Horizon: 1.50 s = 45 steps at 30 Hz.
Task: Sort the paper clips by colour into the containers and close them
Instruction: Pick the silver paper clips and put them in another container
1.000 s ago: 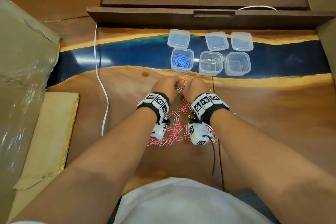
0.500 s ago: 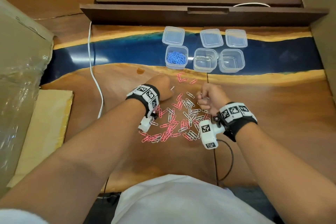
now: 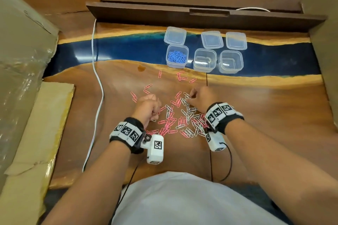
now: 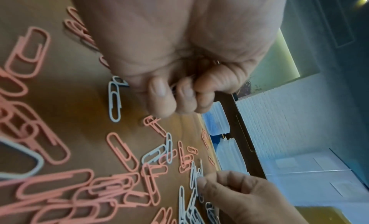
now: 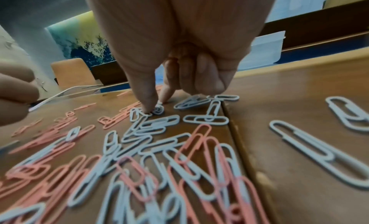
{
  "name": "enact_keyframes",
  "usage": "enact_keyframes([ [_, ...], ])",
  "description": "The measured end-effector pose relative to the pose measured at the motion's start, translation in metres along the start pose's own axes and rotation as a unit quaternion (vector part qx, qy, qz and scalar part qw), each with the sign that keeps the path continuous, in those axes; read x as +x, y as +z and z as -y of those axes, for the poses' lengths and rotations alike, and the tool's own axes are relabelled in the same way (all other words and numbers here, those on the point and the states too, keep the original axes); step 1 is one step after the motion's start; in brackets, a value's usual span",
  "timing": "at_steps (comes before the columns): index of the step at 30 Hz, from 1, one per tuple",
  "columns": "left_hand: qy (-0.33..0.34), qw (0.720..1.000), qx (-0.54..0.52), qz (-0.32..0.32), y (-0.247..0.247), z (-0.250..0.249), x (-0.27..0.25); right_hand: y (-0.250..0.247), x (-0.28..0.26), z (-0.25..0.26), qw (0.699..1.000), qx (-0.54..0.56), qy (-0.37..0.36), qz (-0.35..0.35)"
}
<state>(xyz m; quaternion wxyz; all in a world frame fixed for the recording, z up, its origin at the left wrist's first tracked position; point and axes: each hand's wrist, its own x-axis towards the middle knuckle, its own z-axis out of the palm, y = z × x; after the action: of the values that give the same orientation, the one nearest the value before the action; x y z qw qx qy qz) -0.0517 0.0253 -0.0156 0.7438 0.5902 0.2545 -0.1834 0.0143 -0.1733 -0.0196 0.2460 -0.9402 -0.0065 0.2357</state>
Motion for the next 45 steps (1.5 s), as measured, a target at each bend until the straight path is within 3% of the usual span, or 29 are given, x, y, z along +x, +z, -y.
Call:
enact_keyframes([
  [5,-0.020,1.000,-0.002,-0.010,0.013,-0.002,0.003,0.004,0.004,0.006,0.998,-0.063,-0.014,0.022],
  [8,-0.013,0.992,0.128,0.011,0.023,-0.006,0.008,0.006,0.003,0.004,0.994,-0.090,-0.023,0.051],
  [10,0.037,0.957,0.286,0.031,0.033,-0.008,0.010,0.005,-0.001,-0.001,0.996,-0.053,-0.031,0.062],
  [13,0.135,0.850,0.507,0.051,0.045,-0.012,0.020,-0.005,-0.011,-0.009,0.989,0.133,0.020,0.065],
  [14,0.157,0.809,0.564,0.060,0.045,-0.013,0.026,-0.009,-0.016,-0.011,0.967,0.236,0.062,0.077],
  [16,0.188,0.745,0.636,0.078,0.048,-0.012,0.039,-0.016,-0.031,-0.017,0.878,0.445,0.116,0.134],
  [18,0.207,0.697,0.679,0.105,0.064,-0.014,0.050,-0.021,-0.048,-0.035,0.793,0.574,0.101,0.176],
  [21,0.213,0.628,0.736,0.137,0.064,-0.021,0.056,-0.012,-0.064,-0.036,0.719,0.662,0.056,0.203],
  [24,0.212,0.583,0.767,0.165,0.068,-0.023,0.061,-0.007,-0.071,-0.039,0.684,0.702,0.044,0.196],
  [27,0.202,0.550,0.786,0.198,0.071,-0.024,0.058,-0.005,-0.071,-0.045,0.694,0.695,0.039,0.185],
  [33,0.237,0.489,0.810,0.220,0.069,-0.022,0.050,0.001,-0.062,-0.044,0.803,0.567,0.117,0.140],
  [37,0.242,0.500,0.805,0.206,0.066,-0.019,0.045,0.005,-0.059,-0.039,0.826,0.531,0.143,0.120],
  [39,0.226,0.550,0.782,0.188,0.063,-0.020,0.042,0.003,-0.058,-0.038,0.825,0.533,0.149,0.116],
  [40,0.216,0.603,0.750,0.166,0.062,-0.020,0.039,0.001,-0.058,-0.038,0.823,0.535,0.152,0.116],
  [43,0.148,0.805,0.565,0.101,0.059,-0.026,0.034,-0.007,-0.055,-0.041,0.832,0.521,0.159,0.104],
  [45,0.110,0.885,0.445,0.082,0.054,-0.026,0.029,-0.015,-0.048,-0.040,0.871,0.461,0.150,0.080],
])
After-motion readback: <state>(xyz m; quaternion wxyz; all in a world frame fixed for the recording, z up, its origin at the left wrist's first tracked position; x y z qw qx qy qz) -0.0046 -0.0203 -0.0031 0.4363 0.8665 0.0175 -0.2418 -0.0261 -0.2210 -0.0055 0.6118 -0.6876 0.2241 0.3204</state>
